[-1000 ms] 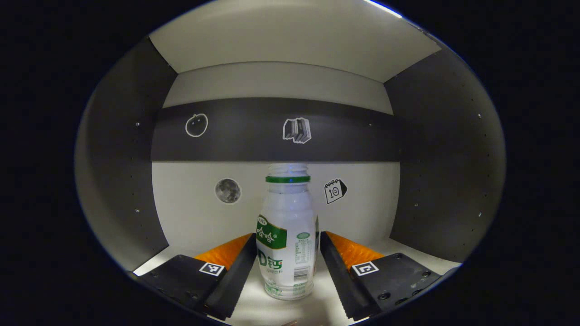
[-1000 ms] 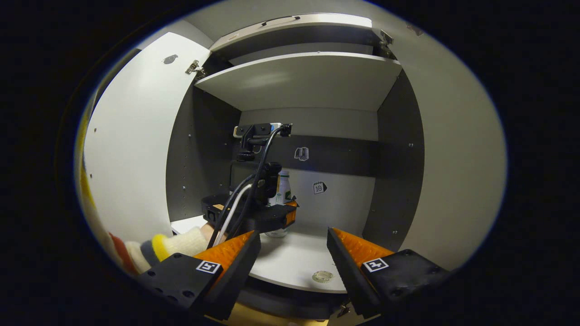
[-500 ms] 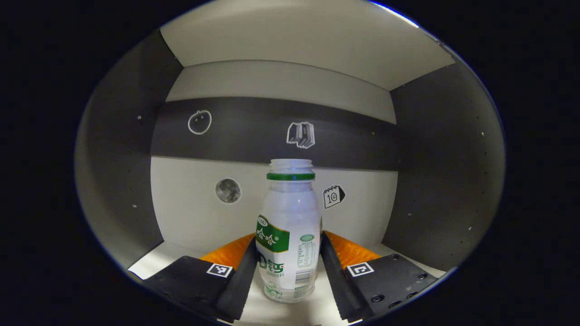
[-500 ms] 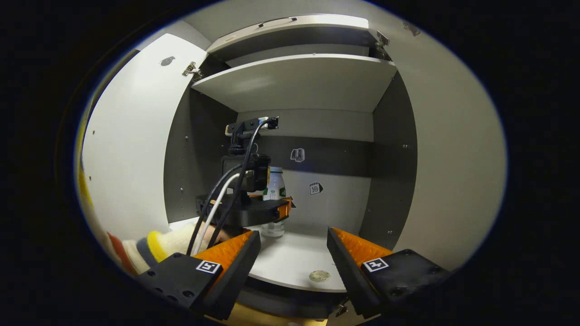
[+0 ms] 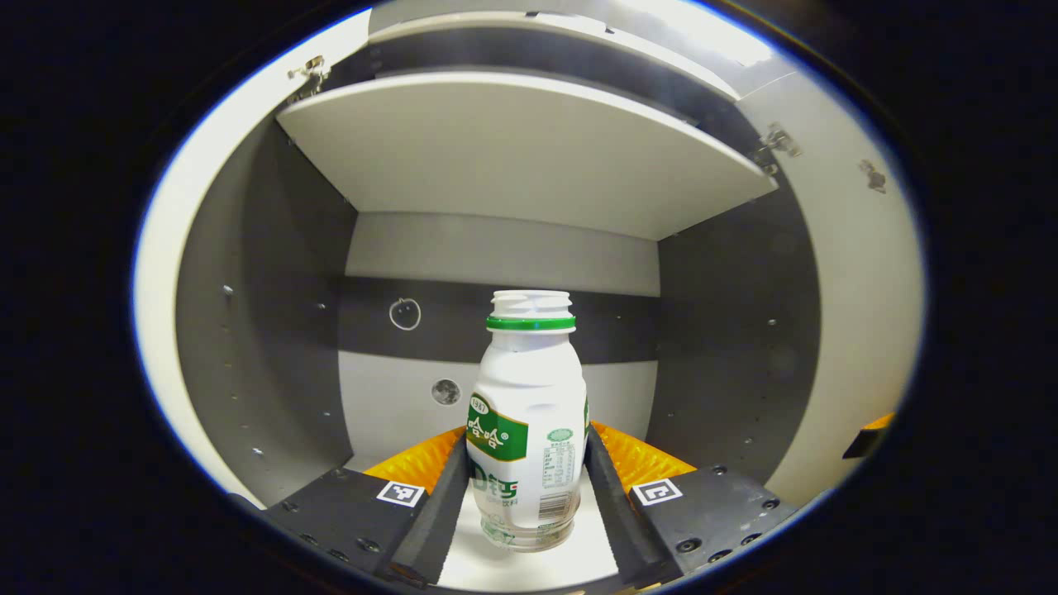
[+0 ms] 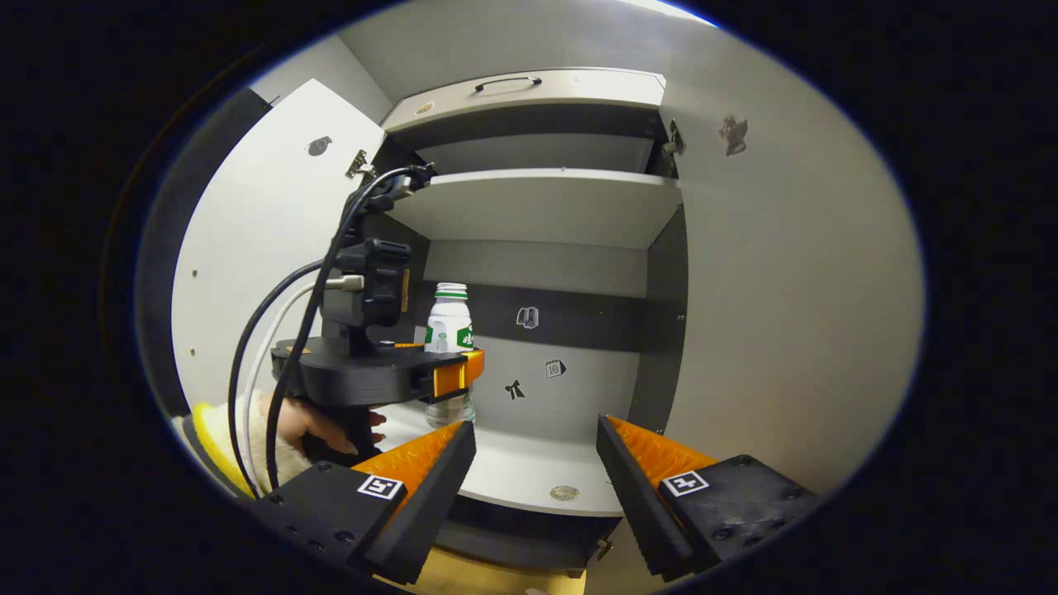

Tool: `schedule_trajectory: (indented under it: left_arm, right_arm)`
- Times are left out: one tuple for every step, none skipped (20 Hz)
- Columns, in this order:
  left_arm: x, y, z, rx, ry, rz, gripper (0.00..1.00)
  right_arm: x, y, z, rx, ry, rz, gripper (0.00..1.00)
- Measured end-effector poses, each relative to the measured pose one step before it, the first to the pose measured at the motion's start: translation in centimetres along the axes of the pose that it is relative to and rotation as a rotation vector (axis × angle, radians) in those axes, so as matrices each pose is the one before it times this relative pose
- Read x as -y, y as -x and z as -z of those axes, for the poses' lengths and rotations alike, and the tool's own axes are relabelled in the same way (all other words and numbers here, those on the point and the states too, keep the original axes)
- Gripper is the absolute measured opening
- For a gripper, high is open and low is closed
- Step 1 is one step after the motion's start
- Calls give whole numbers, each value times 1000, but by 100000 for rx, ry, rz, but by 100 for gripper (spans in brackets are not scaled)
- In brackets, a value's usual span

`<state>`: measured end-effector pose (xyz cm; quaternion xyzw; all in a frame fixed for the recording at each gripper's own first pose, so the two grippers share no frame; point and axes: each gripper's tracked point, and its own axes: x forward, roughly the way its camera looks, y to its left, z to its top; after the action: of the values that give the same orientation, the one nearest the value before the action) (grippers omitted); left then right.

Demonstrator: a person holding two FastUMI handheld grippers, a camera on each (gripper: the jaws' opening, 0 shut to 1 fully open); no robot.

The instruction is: Grasp the bottle in the cabinet with the left hand and place it on the coaster, then close the right door with the right hand and the left door with the left hand.

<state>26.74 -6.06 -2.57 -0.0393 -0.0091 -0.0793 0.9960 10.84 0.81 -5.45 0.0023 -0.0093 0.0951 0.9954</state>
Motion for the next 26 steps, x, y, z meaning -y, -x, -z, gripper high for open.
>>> schedule_trajectory:
  left_arm:
    - [257,1682,-316,186,-680,901,77]
    - [319,1910,-141,-116,103,1301,77]
    - [307,1635,-167,-209,468,1556,76]
    - [185,1664,30,-155,381,1716,76]
    - [51,1566,7,-49,385,1288,76]
    - [65,1557,326,-460,340,1036,76]
    - [162,1574,497,-1381,622,1308,76]
    - [391,1494,653,-1066,938,1461,77]
    - [240,1344,629,-893,1408,1356,77]
    - [284,1158,1075,-1885,1526,1065,77]
    - [369,1203,1124,-1504,1267,1215,77]
    - [555,1308,1099,-764,730,856,77]
    - [217,1100,1161,-1116,376,-114,77]
    - [298,1104,1518,-1780,287,-329,78]
    - [375,1132,1465,-1469,228,76,78]
    - [529,1090,1554,-1305,107,-25,77]
    - [335,1106,1525,-1249,-45,-1064,78]
    - [343,941,1630,-1046,-188,-1042,77]
    - [378,815,1542,-312,26,-902,77]
    - [586,790,1652,-113,395,-645,77]
    - [681,779,1735,374,681,-321,78]
    - [716,659,1927,653,677,-204,77]
    - [680,543,2075,-89,519,-456,78]
    - [680,497,2240,-305,90,-181,77]
    - [539,364,1992,204,-385,-290,77]
    - [416,381,1961,-139,-932,-1193,77]
  right_arm:
    - [-199,970,-624,1244,250,1115,98]
    - [-411,1061,-416,645,0,464,97]
    - [-483,1056,-355,410,191,328,98]
    - [-564,1154,-407,645,516,117,97]
    - [-656,1149,-402,1381,920,-88,97]
    - [-461,1167,-349,1225,1189,459,97]
    - [-228,1069,87,-735,1532,978,97]
    - [-202,1236,189,-864,1493,833,97]
    - [0,1105,205,-959,1096,1434,97]
    - [243,971,435,-1287,321,1775,97]
    - [209,814,479,-1091,-528,1499,98]
    - [198,616,703,-1272,-688,1415,97]
    - [276,495,825,-2064,-147,1327,97]
    - [305,467,1031,-2868,261,590,98]
    - [222,459,927,-2410,-12,-139,97]
    - [205,345,652,-936,-520,-580,98]
    - [219,268,819,-1029,-930,-604,98]
    - [326,256,1297,-2248,-1143,-607,97]
    - [266,291,1221,-2476,-614,-756,98]
    - [303,284,1137,-1744,190,-669,98]
    - [311,356,908,-613,526,-761,98]
    - [149,364,1072,-691,488,-1389,98]
    - [68,440,1064,-926,167,-1808,98]
    - [201,594,986,-288,-380,-1224,98]
    - [276,565,892,582,-593,-763,98]
    - [204,473,1067,9,-555,-661,98]
